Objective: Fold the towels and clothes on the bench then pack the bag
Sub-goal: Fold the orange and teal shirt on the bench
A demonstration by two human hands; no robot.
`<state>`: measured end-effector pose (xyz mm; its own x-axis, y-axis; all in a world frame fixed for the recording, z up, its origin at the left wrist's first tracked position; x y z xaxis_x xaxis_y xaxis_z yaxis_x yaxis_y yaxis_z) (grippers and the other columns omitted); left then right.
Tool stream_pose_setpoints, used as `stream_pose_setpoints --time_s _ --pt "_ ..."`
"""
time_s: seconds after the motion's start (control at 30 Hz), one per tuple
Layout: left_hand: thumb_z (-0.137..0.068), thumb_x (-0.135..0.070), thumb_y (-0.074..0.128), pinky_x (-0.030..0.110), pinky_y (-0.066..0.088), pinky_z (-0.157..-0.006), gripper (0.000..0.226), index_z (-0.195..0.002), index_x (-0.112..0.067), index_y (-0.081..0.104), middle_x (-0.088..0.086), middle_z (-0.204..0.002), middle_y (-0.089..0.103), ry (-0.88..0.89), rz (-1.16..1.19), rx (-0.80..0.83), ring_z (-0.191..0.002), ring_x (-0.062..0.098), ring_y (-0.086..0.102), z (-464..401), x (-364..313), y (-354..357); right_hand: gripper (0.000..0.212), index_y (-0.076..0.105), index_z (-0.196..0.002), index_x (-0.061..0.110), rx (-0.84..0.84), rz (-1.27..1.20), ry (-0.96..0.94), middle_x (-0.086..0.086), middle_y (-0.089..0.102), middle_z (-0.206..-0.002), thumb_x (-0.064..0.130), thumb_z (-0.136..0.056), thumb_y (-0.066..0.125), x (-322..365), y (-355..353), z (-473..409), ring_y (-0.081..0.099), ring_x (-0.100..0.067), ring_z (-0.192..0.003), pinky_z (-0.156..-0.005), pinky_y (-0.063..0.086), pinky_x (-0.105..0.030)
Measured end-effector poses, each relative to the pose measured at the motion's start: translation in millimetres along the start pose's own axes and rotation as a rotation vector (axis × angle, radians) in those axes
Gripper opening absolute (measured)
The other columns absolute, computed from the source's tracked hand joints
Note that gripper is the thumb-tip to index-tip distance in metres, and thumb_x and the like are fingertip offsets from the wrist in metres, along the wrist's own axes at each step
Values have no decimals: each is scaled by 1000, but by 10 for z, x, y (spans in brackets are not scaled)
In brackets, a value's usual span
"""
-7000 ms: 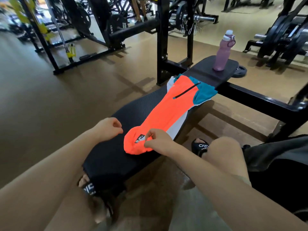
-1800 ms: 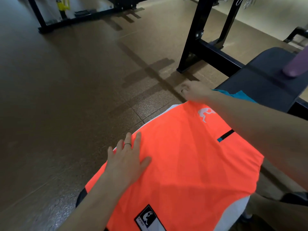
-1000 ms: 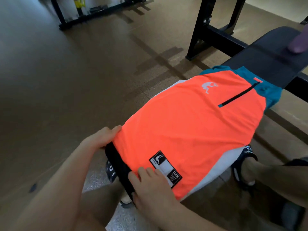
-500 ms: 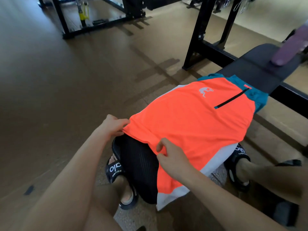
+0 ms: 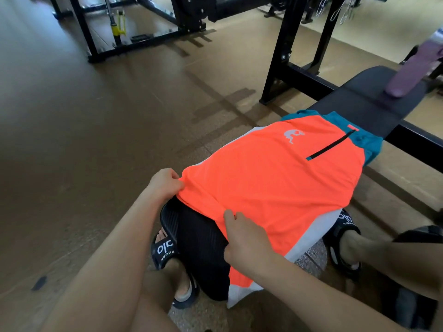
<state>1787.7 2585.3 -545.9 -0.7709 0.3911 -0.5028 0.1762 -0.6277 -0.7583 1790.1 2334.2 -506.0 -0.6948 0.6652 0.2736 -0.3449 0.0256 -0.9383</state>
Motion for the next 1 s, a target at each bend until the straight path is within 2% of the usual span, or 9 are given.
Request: stream_pose_setpoints --time_s 0.13,0.37,0.43,0.5,0.63,0.7,0.83,0.93,1.0 --pt "-81 -12 60 30 44 -69 12 -72 -19 57 8 -89 68 8 -195 -67 -91 30 62 -16 113 -179 66 30 -131 14 -22 64 -15 -7 44 -117 4 -75 64 3 -82 88 55 -31 -102 -64 32 -37" --pt "-81 -10 57 30 43 -67 11 -78 -20 54 11 -96 65 17 -296 -101 -86 29 59 -60 389 -255 57 44 -122 11 106 71 -213 -12 56 -110 6 -73 73 368 254 336 57 -33 -97 -63 31 -38" --pt "-81 -9 57 30 43 -66 12 -78 -20 53 12 -97 65 7 -331 -88 -86 30 60 -77 430 -219 56 64 -95 17 117 144 -237 -3 63 -81 26 -46 89 395 426 371 61 -23 -72 -54 31 -33" --pt "-80 -8 56 31 44 -66 11 -80 -18 53 12 -97 64 -12 -365 -86 -88 31 60 -96 472 -242 49 64 -68 28 128 130 -215 8 56 -60 40 -28 89 386 536 357 56 -13 -52 -44 26 -24" --pt "-81 -10 57 34 47 -72 10 -90 -15 54 14 -100 63 -27 -443 -102 -93 34 60 -153 569 -335 8 59 -61 28 -18 72 -253 9 50 -55 35 -60 63 472 559 455 52 -13 -47 -44 31 -21" --pt "-83 -13 57 33 48 -72 14 -97 -14 56 15 -106 64 -47 -521 -55 -97 34 61 -144 629 -280 15 60 -60 26 -22 70 -269 7 51 -54 28 -67 46 515 668 507 52 -15 -48 -47 41 -21" --pt "-79 -15 59 34 54 -81 30 -109 -12 61 16 -118 67 -109 -638 70 -106 32 66 -94 728 -112 19 67 -73 31 72 44 -374 8 56 -63 33 -76 48 432 785 597 57 -12 -59 -52 46 -18" --pt "-85 -18 56 42 54 -91 52 -136 -15 47 17 -128 59 -141 -644 43 -117 35 61 16 516 -145 31 62 -114 27 232 -218 -404 -2 60 -102 38 -86 63 150 472 612 58 -22 -98 -82 50 -30" --pt "-91 -20 51 48 52 -92 53 -143 -18 39 18 -130 53 -25 -620 -71 -118 40 58 88 146 -142 42 51 -126 25 226 -337 -354 -5 54 -117 41 -88 55 -263 118 558 51 -24 -112 -94 43 -37"
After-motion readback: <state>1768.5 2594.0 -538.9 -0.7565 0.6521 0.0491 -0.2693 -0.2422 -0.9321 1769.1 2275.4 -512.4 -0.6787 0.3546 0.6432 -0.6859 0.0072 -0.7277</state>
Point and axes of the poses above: each hand's wrist, its own z-axis away from the middle knuckle, its own y-axis out of the palm, x = y × z, the point moved 5 cm from there along -z, towards the middle knuckle
